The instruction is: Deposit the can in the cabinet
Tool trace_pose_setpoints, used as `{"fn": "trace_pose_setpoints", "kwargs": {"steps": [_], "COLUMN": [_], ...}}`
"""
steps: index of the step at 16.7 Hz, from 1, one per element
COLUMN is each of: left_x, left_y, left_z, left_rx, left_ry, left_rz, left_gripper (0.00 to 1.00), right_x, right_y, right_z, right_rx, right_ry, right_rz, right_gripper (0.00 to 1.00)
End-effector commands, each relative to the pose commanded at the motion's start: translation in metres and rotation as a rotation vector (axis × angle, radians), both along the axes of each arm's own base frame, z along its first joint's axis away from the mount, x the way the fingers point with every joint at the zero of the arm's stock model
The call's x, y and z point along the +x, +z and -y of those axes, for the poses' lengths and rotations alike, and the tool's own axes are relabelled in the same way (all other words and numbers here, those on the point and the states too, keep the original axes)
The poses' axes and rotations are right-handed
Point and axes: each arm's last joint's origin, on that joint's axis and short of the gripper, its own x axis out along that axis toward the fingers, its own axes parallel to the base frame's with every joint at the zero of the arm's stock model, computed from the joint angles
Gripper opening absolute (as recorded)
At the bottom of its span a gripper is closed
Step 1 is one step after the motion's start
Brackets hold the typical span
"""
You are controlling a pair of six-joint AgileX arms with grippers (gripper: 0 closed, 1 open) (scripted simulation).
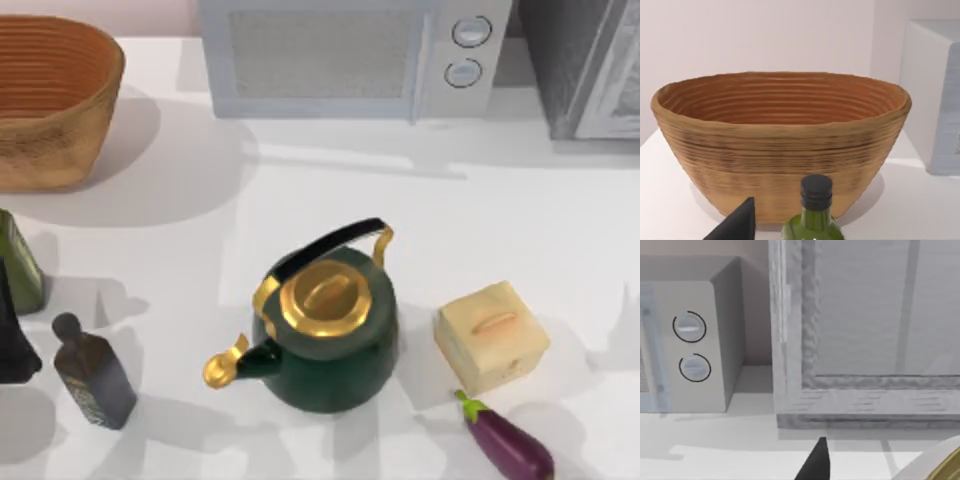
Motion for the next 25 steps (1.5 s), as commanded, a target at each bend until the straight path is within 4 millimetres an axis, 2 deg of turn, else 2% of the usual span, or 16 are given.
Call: {"fn": "trace_pose_setpoints", "kwargs": {"steps": [4,10,13,17,21,25], "left_x": [0.000,0.000,0.000,0.000,0.000,0.000], "left_y": [0.000,0.000,0.000,0.000,0.000,0.000], "left_z": [0.000,0.000,0.000,0.000,0.000,0.000], "left_rx": [0.000,0.000,0.000,0.000,0.000,0.000], "left_ry": [0.000,0.000,0.000,0.000,0.000,0.000], "left_rz": [0.000,0.000,0.000,0.000,0.000,0.000], "left_gripper": [1.00,1.00,1.00,1.00,1.00,1.00], "right_x": [-0.005,-0.006,-0.006,-0.004,0.009,0.037], "right_y": [-0.009,-0.008,0.008,0.061,0.136,0.213], "right_z": [0.000,0.000,-0.001,-0.003,-0.007,-0.014], "right_rx": [0.000,0.002,0.002,0.001,0.000,0.000], "right_ry": [0.002,0.002,0.001,0.000,-0.001,-0.001], "right_rz": [0.024,0.025,0.025,0.025,0.025,0.024], "right_gripper": [0.00,0.00,0.00,0.00,0.00,0.00]}}
